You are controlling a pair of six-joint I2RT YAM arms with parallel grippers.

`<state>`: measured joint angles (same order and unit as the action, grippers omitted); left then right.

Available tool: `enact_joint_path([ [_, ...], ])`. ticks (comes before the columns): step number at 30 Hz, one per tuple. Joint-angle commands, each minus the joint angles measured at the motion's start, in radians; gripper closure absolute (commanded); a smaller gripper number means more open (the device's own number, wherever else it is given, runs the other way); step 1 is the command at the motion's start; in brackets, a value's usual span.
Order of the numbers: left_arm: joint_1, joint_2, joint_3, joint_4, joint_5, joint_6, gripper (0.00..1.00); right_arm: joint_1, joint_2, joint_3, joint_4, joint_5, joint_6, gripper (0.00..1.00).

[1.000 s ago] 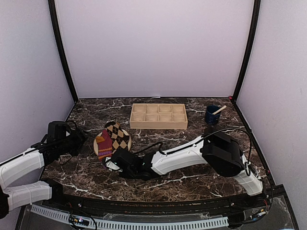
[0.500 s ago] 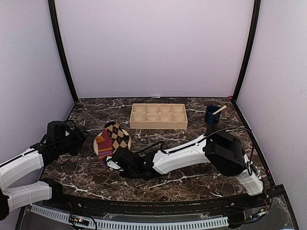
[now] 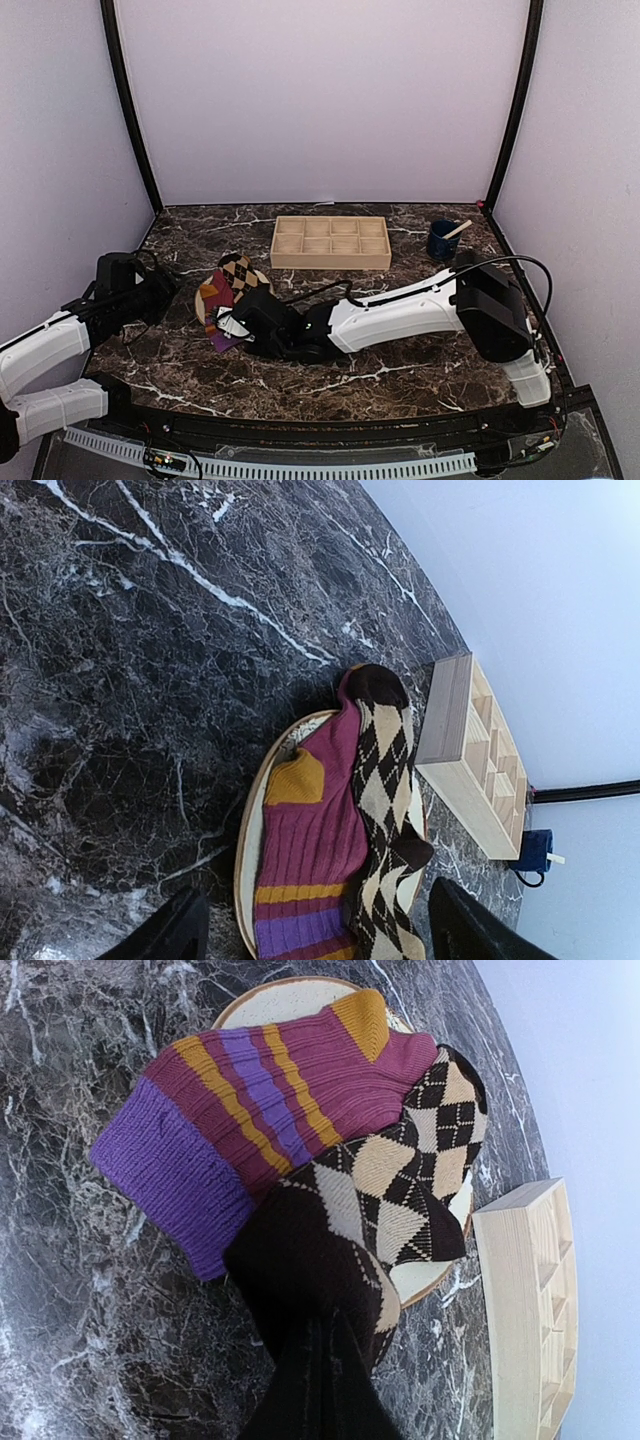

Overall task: Roll the socks
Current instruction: Pick up the sock from the center of the board.

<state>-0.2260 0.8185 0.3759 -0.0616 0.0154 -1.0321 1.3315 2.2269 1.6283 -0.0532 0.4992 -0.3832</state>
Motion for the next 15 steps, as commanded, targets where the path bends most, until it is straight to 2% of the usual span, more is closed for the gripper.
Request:
enact_joint_path([
  [1,0.005,-0.015,0.027,-0.023,-0.019,0.037,0.22,0.002,-0.063,-0.008,0.011,0.045,0.006,1.0],
  [15,0.006,0.046,0.099,-0.013,-0.001,0.15,0.22,-0.091,-0.179,0.041,-0.007,0.151,-0.022,1.0],
])
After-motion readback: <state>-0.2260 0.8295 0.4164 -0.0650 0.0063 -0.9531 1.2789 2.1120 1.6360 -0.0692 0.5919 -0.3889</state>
